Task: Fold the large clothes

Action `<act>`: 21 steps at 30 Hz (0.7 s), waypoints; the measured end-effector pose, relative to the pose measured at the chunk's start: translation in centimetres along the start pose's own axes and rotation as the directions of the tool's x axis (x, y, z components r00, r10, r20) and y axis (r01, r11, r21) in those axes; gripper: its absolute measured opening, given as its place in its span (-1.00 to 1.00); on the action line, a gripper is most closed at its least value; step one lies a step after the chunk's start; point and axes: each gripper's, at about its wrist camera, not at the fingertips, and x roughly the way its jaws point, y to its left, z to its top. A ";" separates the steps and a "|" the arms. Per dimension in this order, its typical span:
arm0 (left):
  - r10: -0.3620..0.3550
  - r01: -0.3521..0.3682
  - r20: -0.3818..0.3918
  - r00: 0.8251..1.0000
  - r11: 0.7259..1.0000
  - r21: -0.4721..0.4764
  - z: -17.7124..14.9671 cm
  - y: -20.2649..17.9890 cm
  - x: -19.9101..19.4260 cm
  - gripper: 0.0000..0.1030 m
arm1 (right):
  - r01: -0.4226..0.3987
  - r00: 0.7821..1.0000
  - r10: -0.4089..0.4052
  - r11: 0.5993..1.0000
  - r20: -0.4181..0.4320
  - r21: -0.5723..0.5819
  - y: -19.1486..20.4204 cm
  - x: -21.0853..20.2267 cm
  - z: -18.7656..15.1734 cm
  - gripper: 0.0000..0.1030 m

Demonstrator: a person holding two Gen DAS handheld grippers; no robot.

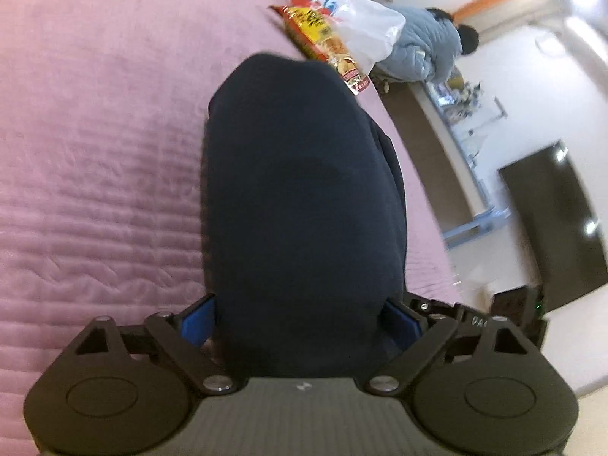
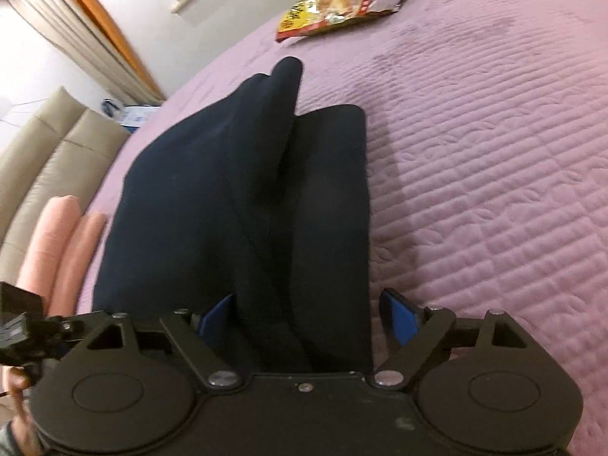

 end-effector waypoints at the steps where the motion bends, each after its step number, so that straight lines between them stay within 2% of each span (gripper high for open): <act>1: -0.033 0.032 -0.006 0.999 0.999 -0.037 0.0 0.6 0.5 0.82 | -0.017 1.000 0.017 1.000 0.002 -0.002 0.0 0.1 0.1 0.89; 2: -0.066 0.065 -0.008 0.998 0.995 -0.071 -0.1 1.3 1.1 0.82 | -0.044 0.999 0.044 0.999 0.003 0.001 -0.1 0.3 0.1 0.74; 3: -0.087 0.087 -0.003 0.996 0.992 -0.089 -0.1 1.7 1.5 0.82 | -0.068 0.998 0.068 0.998 0.003 0.010 -0.1 0.4 0.1 0.45; 4: -0.096 0.096 0.002 0.995 0.991 -0.090 -0.2 1.8 1.8 0.79 | -0.099 0.995 0.099 0.995 0.005 0.032 -0.2 0.6 0.0 0.25; 5: -0.103 0.103 0.002 0.995 0.991 -0.084 -0.2 1.8 2.0 0.70 | -0.132 0.991 0.132 0.989 0.006 0.065 -0.4 0.7 -0.2 0.08; 6: -0.109 0.109 0.004 0.994 0.991 -0.079 -0.2 1.8 1.9 0.64 | -0.133 0.991 0.132 0.988 0.020 0.078 -0.3 0.6 -0.4 0.01; 8: -0.109 0.110 0.021 0.994 0.992 -0.064 -0.4 1.7 1.3 0.24 | -0.125 0.992 0.122 0.989 0.041 0.075 0.1 0.1 -0.9 -0.12; 11: -0.133 0.135 0.042 0.990 0.990 -0.032 -1.0 1.1 -0.4 0.01 | -0.142 0.988 0.137 0.987 0.076 0.072 1.4 -1.5 -1.3 -0.22; 14: -0.196 0.195 0.071 0.978 0.981 0.020 -2.1 -0.2 -3.4 -0.01 | -0.156 0.984 0.155 0.988 0.090 0.010 3.9 -3.8 -1.9 -0.24; 17: -0.253 0.253 0.093 0.963 0.967 0.019 -3.9 -0.8 -7.5 -0.01 | -0.178 0.979 0.181 0.983 0.095 -0.034 6.8 -7.4 -3.7 -0.24; 21: -0.281 0.278 0.103 0.954 0.960 0.042 -7.9 -2.4 -13.9 -0.01 | -0.182 0.977 0.191 0.978 0.091 -0.097 11.8 -12.5 -7.9 -0.24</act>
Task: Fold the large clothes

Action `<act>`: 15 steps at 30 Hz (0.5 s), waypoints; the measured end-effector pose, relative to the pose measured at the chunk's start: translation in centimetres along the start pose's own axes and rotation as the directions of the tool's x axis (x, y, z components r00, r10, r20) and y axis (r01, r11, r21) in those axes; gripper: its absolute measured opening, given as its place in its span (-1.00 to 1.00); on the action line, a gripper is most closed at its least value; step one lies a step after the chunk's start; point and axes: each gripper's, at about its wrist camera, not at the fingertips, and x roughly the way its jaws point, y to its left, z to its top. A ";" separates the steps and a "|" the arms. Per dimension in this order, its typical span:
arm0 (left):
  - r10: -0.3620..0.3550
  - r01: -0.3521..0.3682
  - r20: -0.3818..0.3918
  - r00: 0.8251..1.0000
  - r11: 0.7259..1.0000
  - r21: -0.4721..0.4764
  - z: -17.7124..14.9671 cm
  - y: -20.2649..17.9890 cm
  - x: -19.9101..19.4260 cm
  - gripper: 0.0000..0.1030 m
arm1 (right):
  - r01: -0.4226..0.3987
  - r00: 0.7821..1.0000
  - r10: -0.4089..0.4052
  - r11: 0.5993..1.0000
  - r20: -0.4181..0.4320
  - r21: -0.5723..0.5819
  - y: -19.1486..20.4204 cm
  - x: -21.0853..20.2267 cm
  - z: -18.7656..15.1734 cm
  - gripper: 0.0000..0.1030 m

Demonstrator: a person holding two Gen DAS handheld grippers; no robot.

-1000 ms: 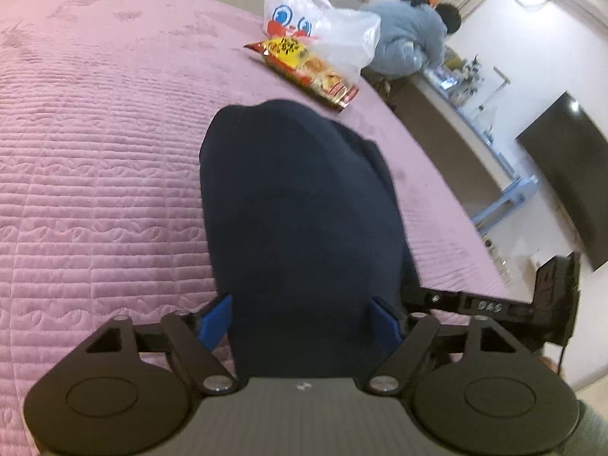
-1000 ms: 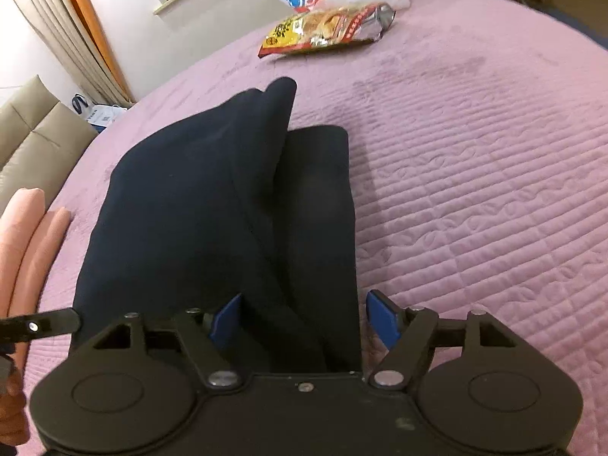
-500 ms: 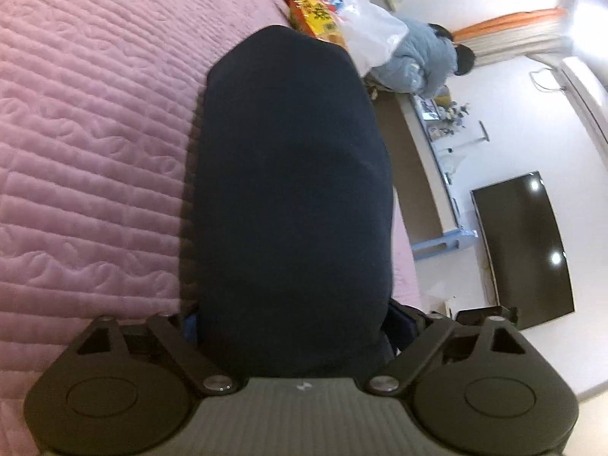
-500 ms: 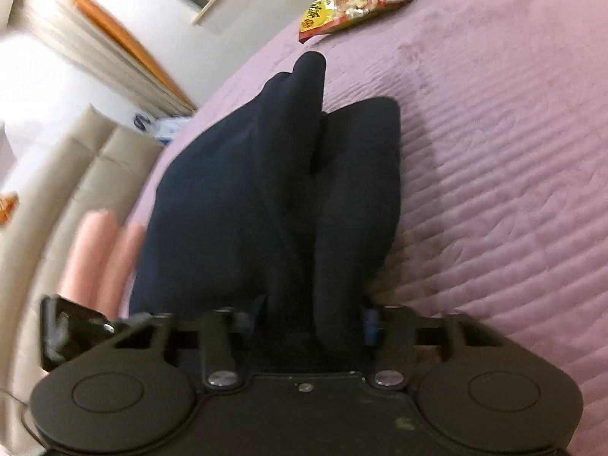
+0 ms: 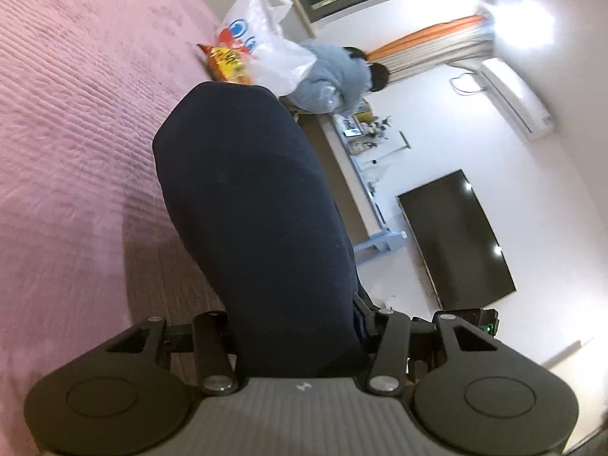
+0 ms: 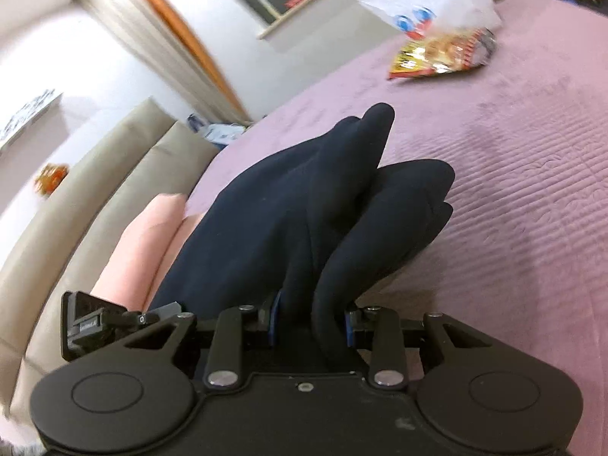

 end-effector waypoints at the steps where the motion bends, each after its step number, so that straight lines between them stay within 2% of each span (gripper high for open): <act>1: 0.001 -0.001 0.002 1.000 1.000 0.008 -0.8 -1.0 -1.4 -0.01 | 0.001 1.000 -0.001 1.000 -0.004 -0.004 1.2 -0.7 -0.7 -0.24; 5: 0.021 -0.021 0.018 1.000 1.000 0.011 -5.4 -3.8 -7.7 -0.01 | -0.014 1.000 0.014 1.000 -0.023 0.016 6.1 -3.4 -5.0 -0.24; 8: 0.042 -0.042 0.024 0.999 0.999 0.003 -9.0 -4.6 -11.5 0.00 | -0.005 0.998 0.005 1.000 -0.061 -0.004 9.0 -4.3 -8.4 -0.24; 11: 0.053 -0.053 0.032 0.998 0.998 -0.018 -12.8 -3.6 -14.0 0.00 | -0.004 0.995 0.003 1.000 -0.101 -0.018 10.3 -4.7 -12.3 -0.24; 15: 0.086 -0.084 0.036 0.996 0.995 -0.053 -17.7 -0.3 -15.1 0.00 | 0.000 0.986 0.000 1.000 -0.165 -0.002 9.2 -3.6 -17.6 -0.24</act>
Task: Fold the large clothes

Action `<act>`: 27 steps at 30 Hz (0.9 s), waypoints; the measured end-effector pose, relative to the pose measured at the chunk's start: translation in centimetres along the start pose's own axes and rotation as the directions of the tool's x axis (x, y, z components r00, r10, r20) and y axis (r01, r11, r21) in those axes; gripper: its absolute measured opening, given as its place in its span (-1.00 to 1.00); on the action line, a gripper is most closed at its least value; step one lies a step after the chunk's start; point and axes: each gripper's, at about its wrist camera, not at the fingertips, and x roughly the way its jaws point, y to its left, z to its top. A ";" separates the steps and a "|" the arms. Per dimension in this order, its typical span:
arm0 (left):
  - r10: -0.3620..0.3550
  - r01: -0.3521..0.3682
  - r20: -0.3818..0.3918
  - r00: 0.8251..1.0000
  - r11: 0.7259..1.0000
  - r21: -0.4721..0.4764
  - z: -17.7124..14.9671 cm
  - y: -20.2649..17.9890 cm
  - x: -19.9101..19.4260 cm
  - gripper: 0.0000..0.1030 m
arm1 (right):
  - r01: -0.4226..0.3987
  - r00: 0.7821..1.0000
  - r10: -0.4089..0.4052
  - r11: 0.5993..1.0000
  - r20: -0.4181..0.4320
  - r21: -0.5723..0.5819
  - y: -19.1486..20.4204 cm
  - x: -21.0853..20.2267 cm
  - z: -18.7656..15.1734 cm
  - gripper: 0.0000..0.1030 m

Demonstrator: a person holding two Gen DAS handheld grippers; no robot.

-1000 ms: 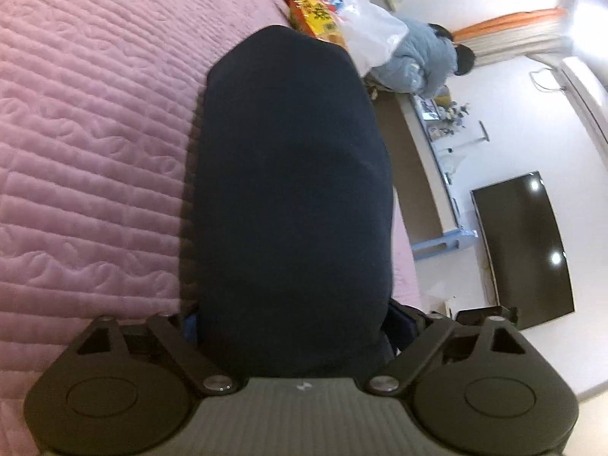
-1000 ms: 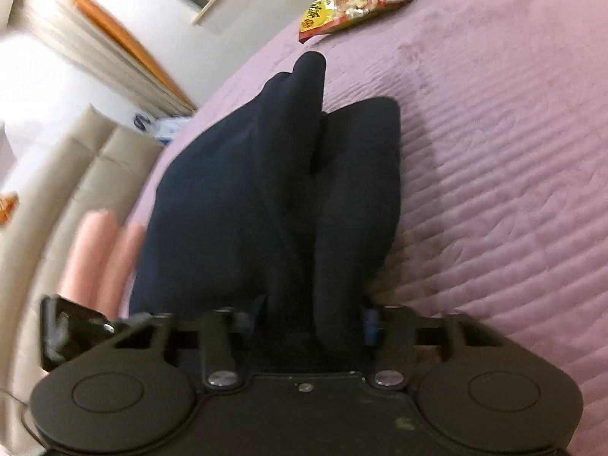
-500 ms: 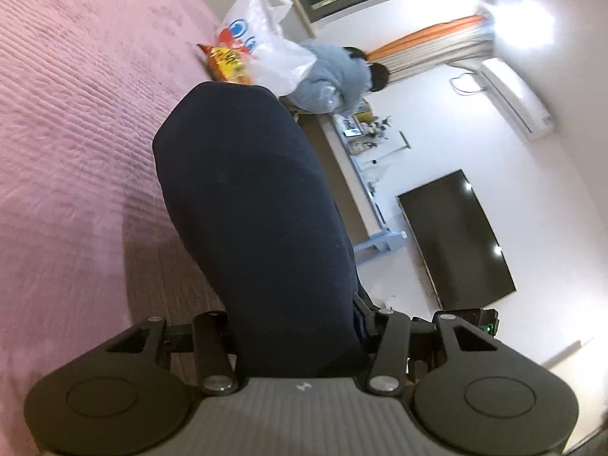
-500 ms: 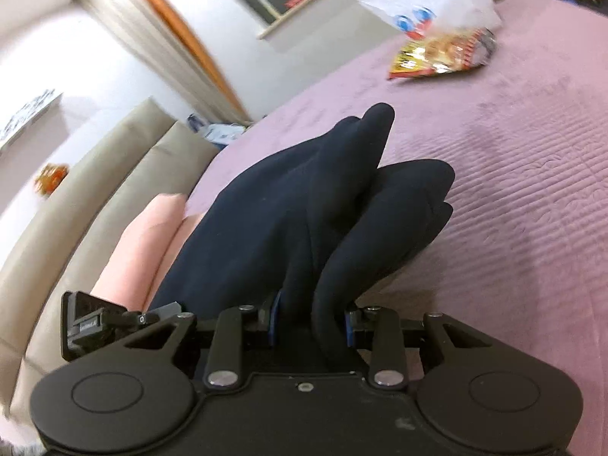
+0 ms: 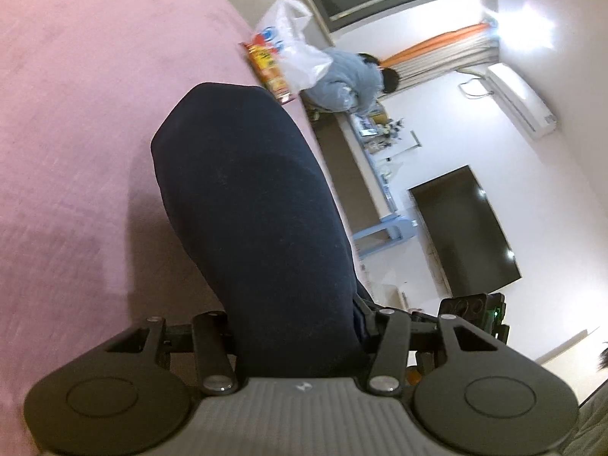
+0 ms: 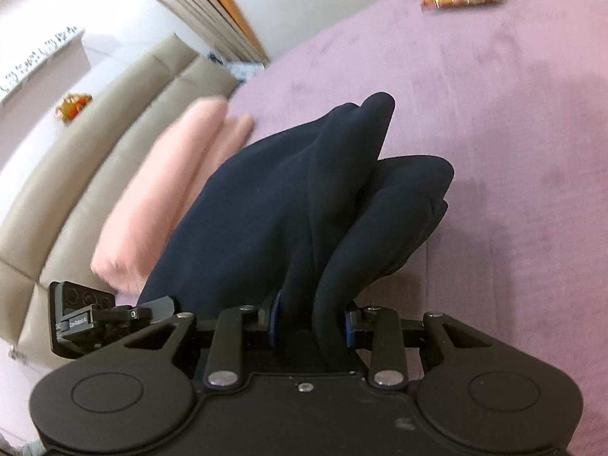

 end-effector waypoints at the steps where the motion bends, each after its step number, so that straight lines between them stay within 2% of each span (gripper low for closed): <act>1: 0.010 -0.010 -0.003 1.000 1.000 -0.019 -1.1 1.3 0.0 0.00 | 0.005 1.000 -0.005 1.000 -0.018 0.007 -0.6 0.8 -1.2 -0.24; 4: 0.037 -0.037 0.000 0.999 0.997 -0.073 -4.0 4.8 0.3 0.09 | 0.045 0.998 -0.046 0.999 -0.047 -0.016 -1.6 2.6 -4.6 -0.24; 7: 0.007 0.003 0.089 0.996 0.994 -0.105 -5.9 6.3 -0.5 0.13 | 0.030 1.000 -0.030 1.000 0.001 -0.003 -2.1 2.3 -6.5 -0.07; 9: 0.031 -0.017 0.131 0.991 0.995 -0.103 -6.6 5.9 -1.1 0.13 | 0.038 0.999 -0.040 0.999 0.032 0.034 -2.0 1.7 -6.9 0.11; 11: 0.098 -0.088 0.180 0.979 0.994 -0.067 -7.7 4.2 -2.5 0.14 | 0.063 0.996 -0.066 0.997 0.067 0.041 -1.2 0.7 -7.2 0.16; 12: 0.149 -0.141 0.204 0.968 0.988 -0.055 -8.1 3.2 -3.3 0.14 | 0.091 0.990 -0.095 0.995 0.103 0.042 -0.6 -0.3 -7.5 0.30; 14: 0.257 -0.257 0.241 0.936 0.966 -0.036 -8.8 0.7 -5.0 0.10 | 0.150 0.973 -0.152 0.988 0.172 0.025 0.5 -2.4 -8.1 0.53; 15: 0.291 -0.297 0.261 0.920 0.955 -0.019 -9.1 -0.6 -6.1 0.10 | 0.199 0.958 -0.197 0.980 0.210 0.010 1.2 -3.6 -8.3 0.53; 17: 0.292 -0.313 0.283 0.914 0.949 0.032 -9.1 -3.4 -7.5 0.07 | 0.267 0.934 -0.250 0.963 0.255 -0.033 2.8 -5.0 -8.2 0.52; 19: 0.260 -0.304 0.291 0.921 0.945 0.118 -8.7 -6.0 -7.8 0.02 | 0.302 0.919 -0.267 0.949 0.292 -0.084 3.9 -5.5 -7.6 0.43; 20: 0.248 -0.304 0.294 0.923 0.939 0.162 -8.6 -7.2 -7.6 -0.08 | 0.316 0.911 -0.265 0.941 0.316 -0.124 4.9 -5.0 -7.2 0.18; 21: 0.232 -0.297 0.286 0.930 0.931 0.211 -8.5 -8.0 -7.0 -0.21 | 0.331 0.905 -0.265 0.931 0.334 -0.156 5.8 -4.3 -7.0 -0.20; 22: 0.213 -0.277 0.258 0.942 0.930 0.244 -8.6 -8.3 -6.1 -0.55 | 0.346 0.900 -0.269 0.920 0.344 -0.186 6.6 -3.3 -6.7 -0.40; 23: 0.188 -0.243 0.220 0.957 0.935 0.258 -8.7 -8.2 -5.0 -0.81 | 0.363 0.895 -0.276 0.907 0.350 -0.214 7.5 -1.9 -6.4 -0.65; 25: 0.148 -0.180 0.137 0.980 0.945 0.272 -9.8 -7.0 -3.1 -0.81 | 0.383 0.893 -0.274 0.879 0.356 -0.286 8.8 1.8 -6.2 -0.70; 27: 0.181 -0.196 0.079 0.980 0.940 0.281 -11.1 -5.3 -1.2 -0.89 | 0.399 0.901 -0.291 0.847 0.321 -0.352 8.6 5.7 -6.5 -0.91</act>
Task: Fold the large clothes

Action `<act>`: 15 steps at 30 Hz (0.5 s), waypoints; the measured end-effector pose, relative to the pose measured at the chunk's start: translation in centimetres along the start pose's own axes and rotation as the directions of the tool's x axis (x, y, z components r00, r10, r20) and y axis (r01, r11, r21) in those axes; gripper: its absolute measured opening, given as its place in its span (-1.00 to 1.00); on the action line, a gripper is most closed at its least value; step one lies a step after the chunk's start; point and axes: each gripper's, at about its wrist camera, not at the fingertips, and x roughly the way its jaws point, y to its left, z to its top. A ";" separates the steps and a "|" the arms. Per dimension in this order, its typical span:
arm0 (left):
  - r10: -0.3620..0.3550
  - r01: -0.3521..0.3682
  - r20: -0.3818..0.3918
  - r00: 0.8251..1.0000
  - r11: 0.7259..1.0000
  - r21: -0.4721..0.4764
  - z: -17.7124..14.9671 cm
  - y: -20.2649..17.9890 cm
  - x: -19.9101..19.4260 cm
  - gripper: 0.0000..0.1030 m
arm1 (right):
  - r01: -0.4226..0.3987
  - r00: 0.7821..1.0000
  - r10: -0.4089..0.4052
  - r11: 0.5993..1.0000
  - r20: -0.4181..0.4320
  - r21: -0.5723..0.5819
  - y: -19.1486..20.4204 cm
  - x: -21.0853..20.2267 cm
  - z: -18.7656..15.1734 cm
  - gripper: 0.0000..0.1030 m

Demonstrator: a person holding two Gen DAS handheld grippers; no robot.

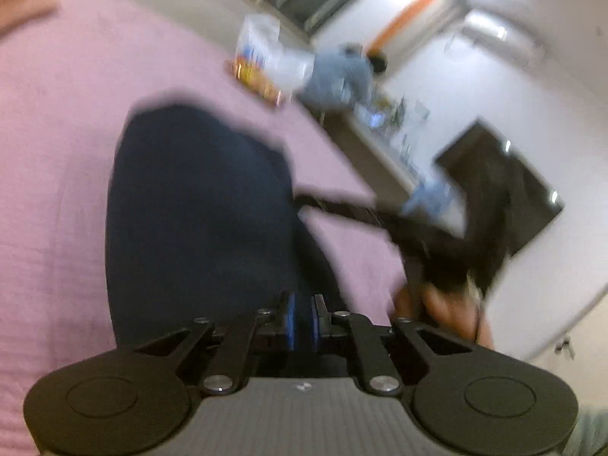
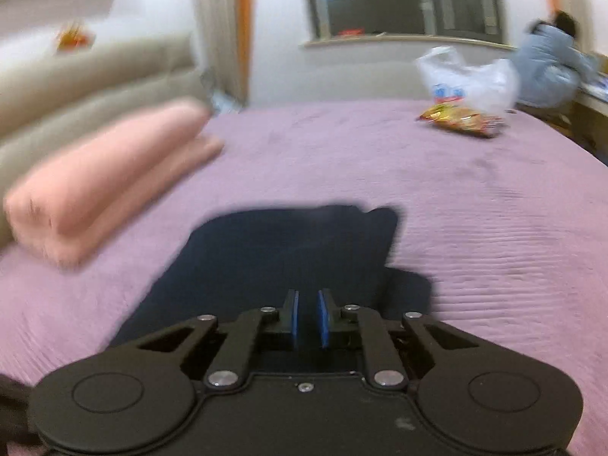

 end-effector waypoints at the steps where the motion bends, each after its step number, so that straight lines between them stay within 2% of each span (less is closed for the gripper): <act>1: 0.008 -0.007 -0.002 1.000 1.000 0.030 -0.9 0.7 0.6 -0.94 | 0.031 0.999 -0.033 0.998 -0.032 -0.049 0.3 2.2 -0.9 -1.00; 2: -0.019 0.018 0.015 1.000 0.998 0.058 -2.0 1.5 0.7 -0.93 | 0.046 0.998 -0.049 0.996 -0.044 -0.075 0.0 3.8 -1.7 -1.00; 3: -0.064 0.063 0.032 0.997 0.998 0.025 -2.2 2.7 0.5 -0.93 | 0.041 0.999 -0.043 0.997 -0.026 -0.073 -0.7 4.7 -2.5 -1.00; 5: -0.141 0.145 0.047 0.989 0.984 -0.104 -1.6 4.8 0.0 -0.93 | 0.051 0.999 -0.052 0.998 -0.014 -0.028 -1.9 4.2 -2.1 -1.00; 7: -0.143 0.147 0.053 0.988 0.986 -0.073 -1.5 5.0 -0.5 -0.93 | 0.126 0.992 -0.127 0.989 0.011 0.075 -3.2 2.8 -0.7 -1.00; 8: -0.139 0.143 0.054 0.989 0.987 -0.071 -1.5 4.9 -0.5 -0.94 | 0.149 0.988 -0.153 0.984 0.030 0.101 -3.8 2.2 0.0 -0.84; 9: -0.135 0.139 0.058 0.989 0.987 -0.078 -1.6 4.8 -0.5 -0.94 | 0.137 0.987 -0.145 0.984 0.067 0.112 -4.2 1.8 1.1 -0.84; 12: -0.115 0.118 0.061 0.992 0.992 -0.054 -1.8 4.1 -0.6 -0.94 | 0.051 0.993 -0.054 0.998 0.104 0.030 -3.3 3.1 4.3 -0.83; 14: -0.102 0.104 0.056 0.993 0.994 -0.033 -2.8 3.8 -2.0 -0.94 | 0.021 0.999 -0.020 0.999 0.051 -0.038 -2.2 6.1 5.2 -0.81; 15: -0.098 0.100 0.054 0.994 0.995 -0.029 -2.8 3.7 -2.0 -0.94 | 0.050 0.999 -0.050 0.997 0.001 -0.065 -1.9 8.3 5.2 -0.83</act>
